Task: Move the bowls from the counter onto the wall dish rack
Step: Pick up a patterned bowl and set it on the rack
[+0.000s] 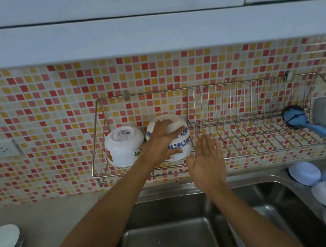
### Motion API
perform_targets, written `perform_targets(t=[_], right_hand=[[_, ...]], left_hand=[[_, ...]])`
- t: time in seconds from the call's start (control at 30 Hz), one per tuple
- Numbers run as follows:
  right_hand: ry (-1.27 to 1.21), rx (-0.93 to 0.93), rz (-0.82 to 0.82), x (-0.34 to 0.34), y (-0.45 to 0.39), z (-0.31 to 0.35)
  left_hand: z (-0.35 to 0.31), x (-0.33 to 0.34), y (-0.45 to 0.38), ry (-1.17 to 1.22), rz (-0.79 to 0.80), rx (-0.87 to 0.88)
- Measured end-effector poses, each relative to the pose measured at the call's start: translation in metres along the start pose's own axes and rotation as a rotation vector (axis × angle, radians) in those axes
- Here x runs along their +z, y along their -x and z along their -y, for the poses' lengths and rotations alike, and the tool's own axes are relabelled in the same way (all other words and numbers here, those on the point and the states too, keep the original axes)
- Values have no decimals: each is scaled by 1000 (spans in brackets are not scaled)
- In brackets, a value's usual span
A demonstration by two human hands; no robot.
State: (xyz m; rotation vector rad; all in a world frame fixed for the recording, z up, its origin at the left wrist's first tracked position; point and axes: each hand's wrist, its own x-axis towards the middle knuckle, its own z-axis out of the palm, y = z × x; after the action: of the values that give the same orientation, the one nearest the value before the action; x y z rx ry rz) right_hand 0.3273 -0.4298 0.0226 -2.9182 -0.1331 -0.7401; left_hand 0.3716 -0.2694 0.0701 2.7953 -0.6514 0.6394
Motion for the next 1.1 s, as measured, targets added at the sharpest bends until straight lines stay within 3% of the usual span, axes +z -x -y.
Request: perform_targets(t=[0.37,0.6,1.0,1.1], right_hand=[[-4,1,8,-1,0,0],[-32,8,10,-1,1,0],[-57,3,56,-3,-1,1],[-25,-37,76,-2,-1,-1]], left_hand=[[1,6,2,-11,116,-27],[15,16,5,54,106,-157],[11,9,10,188,172,-143],[9,5,14,162,111,-156]])
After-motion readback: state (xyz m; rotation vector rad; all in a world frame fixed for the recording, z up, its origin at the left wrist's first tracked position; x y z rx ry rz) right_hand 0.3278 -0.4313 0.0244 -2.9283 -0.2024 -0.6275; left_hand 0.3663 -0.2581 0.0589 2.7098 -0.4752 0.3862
